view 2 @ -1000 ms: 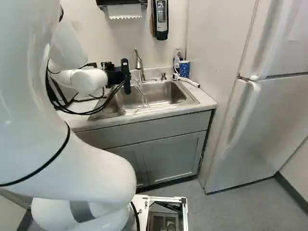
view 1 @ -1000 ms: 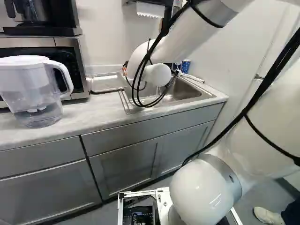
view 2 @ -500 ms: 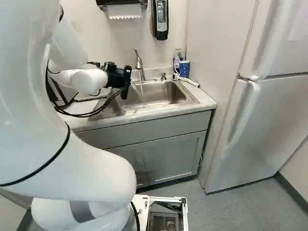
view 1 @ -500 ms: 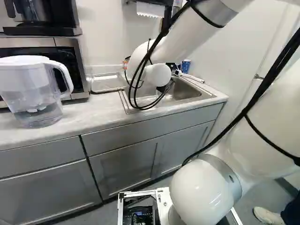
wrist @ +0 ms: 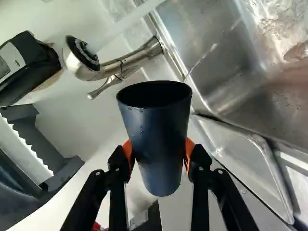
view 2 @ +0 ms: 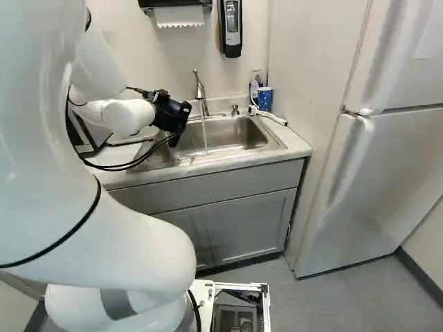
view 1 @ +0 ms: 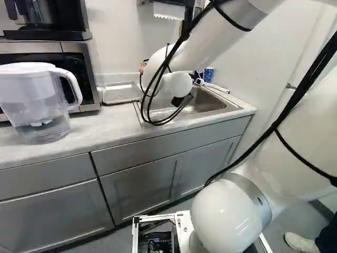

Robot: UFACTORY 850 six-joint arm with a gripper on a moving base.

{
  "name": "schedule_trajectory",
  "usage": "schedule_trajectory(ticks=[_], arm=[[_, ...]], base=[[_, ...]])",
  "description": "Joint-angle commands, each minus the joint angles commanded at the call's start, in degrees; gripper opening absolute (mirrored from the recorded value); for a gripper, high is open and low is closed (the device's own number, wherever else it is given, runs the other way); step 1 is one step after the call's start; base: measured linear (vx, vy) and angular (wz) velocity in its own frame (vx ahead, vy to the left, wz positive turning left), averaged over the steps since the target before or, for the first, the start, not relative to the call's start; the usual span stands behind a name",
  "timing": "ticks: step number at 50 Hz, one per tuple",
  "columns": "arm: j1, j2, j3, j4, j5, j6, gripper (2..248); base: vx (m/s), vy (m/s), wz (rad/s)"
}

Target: Rinse the cup and place it in the tray

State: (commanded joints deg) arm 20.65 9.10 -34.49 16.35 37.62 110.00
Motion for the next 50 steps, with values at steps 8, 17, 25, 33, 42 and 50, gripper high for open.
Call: schedule_trajectory(ticks=[8,17,25,33,42,50], arm=[[0.0,0.0,0.0,0.0,0.0,0.0,122],[0.0,0.0,0.0,0.0,0.0,0.0,122],[0.0,0.0,0.0,0.0,0.0,0.0,122],[0.0,0.0,0.0,0.0,0.0,-1.8,122],[0.0,0.0,0.0,0.0,0.0,-6.7,122],[0.0,0.0,0.0,0.0,0.0,-11.5,122]], base=[[0.0,0.0,0.0],[0.0,0.0,0.0],[0.0,0.0,0.0],[0.0,0.0,0.0],[0.0,0.0,0.0],[0.0,0.0,0.0]])
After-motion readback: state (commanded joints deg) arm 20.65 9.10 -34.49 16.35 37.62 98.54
